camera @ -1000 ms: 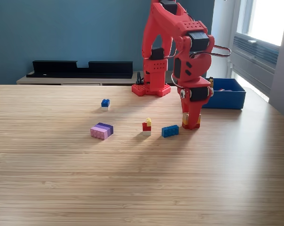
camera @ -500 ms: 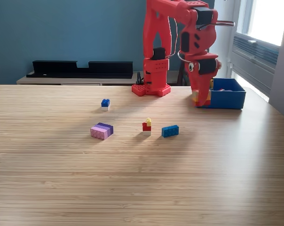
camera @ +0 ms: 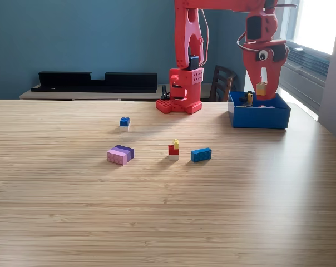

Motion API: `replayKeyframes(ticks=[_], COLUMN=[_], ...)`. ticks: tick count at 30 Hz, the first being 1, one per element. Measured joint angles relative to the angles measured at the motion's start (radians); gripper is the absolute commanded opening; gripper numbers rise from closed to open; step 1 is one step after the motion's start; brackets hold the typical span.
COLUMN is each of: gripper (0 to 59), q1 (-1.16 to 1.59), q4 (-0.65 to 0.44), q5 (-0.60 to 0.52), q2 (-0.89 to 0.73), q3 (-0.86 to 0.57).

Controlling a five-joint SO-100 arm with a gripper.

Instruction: Grasp a lego block and put it in the bin.

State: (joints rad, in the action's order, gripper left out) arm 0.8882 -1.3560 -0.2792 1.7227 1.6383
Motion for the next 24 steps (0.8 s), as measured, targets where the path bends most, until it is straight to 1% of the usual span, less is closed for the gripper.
replayKeyframes(ticks=[4, 9, 15, 16, 17, 18, 19, 21, 23, 24], gripper=[0.0, 0.0, 0.3, 5.6, 13.6, 19.6, 23.5, 28.9, 32.0, 32.4], q1=[0.078, 0.216, 0.258, 0.262, 0.265, 0.268, 0.27, 0.27, 0.27, 0.27], q4=[-0.017, -0.018, -0.018, -0.018, -0.018, -0.018, -0.018, -0.023, -0.038, -0.046], q5=[0.008, 0.014, 0.029, 0.034, 0.037, 0.04, 0.044, 0.046, 0.046, 0.046], q2=[-0.002, -0.044, -0.071, -0.071, -0.071, -0.071, -0.071, -0.071, -0.071, -0.071], q3=[-0.002, -0.003, -0.003, -0.003, -0.003, -0.003, -0.003, -0.003, -0.003, -0.009])
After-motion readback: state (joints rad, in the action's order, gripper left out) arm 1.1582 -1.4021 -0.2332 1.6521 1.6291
